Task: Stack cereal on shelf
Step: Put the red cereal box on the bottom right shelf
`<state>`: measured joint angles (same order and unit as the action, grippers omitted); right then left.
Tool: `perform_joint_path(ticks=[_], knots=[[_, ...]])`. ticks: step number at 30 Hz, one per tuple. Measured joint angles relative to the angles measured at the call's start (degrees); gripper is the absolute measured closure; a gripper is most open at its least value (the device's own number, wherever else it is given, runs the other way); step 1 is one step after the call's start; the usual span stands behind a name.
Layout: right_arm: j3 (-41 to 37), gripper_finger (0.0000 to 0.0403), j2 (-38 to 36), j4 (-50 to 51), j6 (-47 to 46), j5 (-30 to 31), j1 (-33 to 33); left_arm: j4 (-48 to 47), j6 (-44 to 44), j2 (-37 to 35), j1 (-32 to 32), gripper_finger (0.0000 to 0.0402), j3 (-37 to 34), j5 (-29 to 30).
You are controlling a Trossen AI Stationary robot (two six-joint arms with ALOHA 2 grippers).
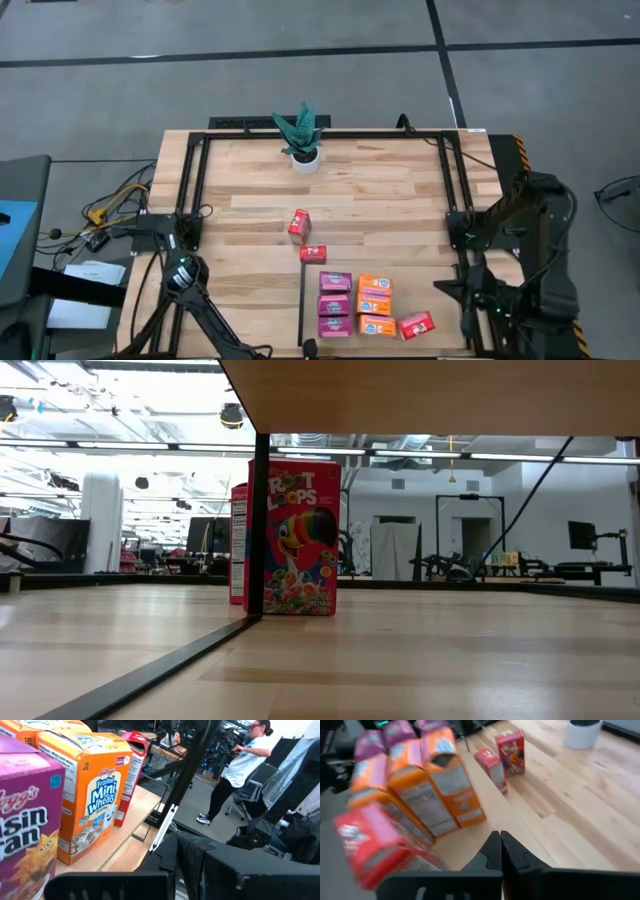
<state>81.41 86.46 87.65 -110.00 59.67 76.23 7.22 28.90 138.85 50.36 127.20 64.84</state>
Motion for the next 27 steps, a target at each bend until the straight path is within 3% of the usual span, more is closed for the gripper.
perform_joint_path(ticks=[6,17,27], knots=[[-4.5,0.0398,0.1,-5.9,0.6,0.3,-0.1,0.0,1.1,0.0,-1.0,0.0401,0.0,0.0],[-4.7,0.0398,0.0,-21.9,26.5,-4.5,-6.8,0.0,1.2,0.0,-1.6,0.0401,0.0,0.0],[-4.7,0.0398,0.0,-27.4,33.1,-7.6,-8.1,0.0,2.2,-0.1,1.2,0.0401,0.0,1.5]])
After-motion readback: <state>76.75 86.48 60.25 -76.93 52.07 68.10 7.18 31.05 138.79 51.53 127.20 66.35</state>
